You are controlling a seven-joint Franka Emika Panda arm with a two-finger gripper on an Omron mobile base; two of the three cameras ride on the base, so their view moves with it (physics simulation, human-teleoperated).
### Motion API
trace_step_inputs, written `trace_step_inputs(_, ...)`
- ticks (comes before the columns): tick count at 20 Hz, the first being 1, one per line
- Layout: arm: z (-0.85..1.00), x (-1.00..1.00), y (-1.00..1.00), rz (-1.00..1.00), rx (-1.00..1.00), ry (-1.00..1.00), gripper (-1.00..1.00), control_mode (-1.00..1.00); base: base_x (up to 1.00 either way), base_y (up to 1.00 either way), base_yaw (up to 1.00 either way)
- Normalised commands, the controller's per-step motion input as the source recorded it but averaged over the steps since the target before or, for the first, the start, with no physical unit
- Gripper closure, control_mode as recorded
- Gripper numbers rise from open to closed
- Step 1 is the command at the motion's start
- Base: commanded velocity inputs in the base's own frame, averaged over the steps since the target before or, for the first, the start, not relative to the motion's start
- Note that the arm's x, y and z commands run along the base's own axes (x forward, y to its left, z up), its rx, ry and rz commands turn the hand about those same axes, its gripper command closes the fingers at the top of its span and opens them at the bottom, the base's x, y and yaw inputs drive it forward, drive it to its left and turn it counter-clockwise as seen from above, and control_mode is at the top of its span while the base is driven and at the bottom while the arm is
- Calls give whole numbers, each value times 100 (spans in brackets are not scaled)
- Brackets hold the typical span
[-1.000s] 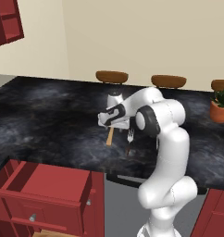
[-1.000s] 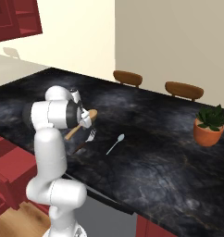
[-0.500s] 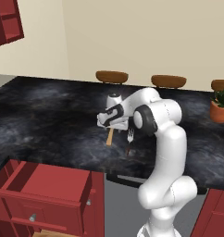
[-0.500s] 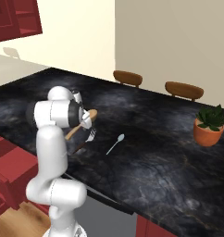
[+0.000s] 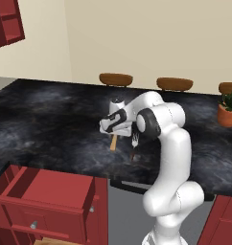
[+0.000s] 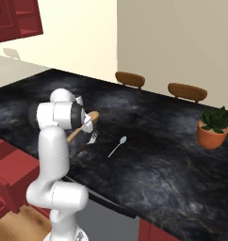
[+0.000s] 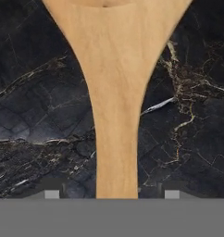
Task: Organize the utensils by type. Pick up the wooden spoons from the counter and place them in the open cabinet. Then pick up the metallic utensils from the counter and place them in the open drawer.
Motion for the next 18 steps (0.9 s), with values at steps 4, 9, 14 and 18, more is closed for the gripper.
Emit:
trace_step_inputs(4,3,-12,-7,0,2,6,100,-100,0,0,0)
trace_step_inputs(9,75,-33,0,20,6,-17,100,-100,0,0,0)
trace_step_inputs(14,99,-56,0,45,0,-23,100,-100,0,0,0)
trace_step_inputs(18,75,-61,-1,59,0,-26,100,-100,0,0,0)
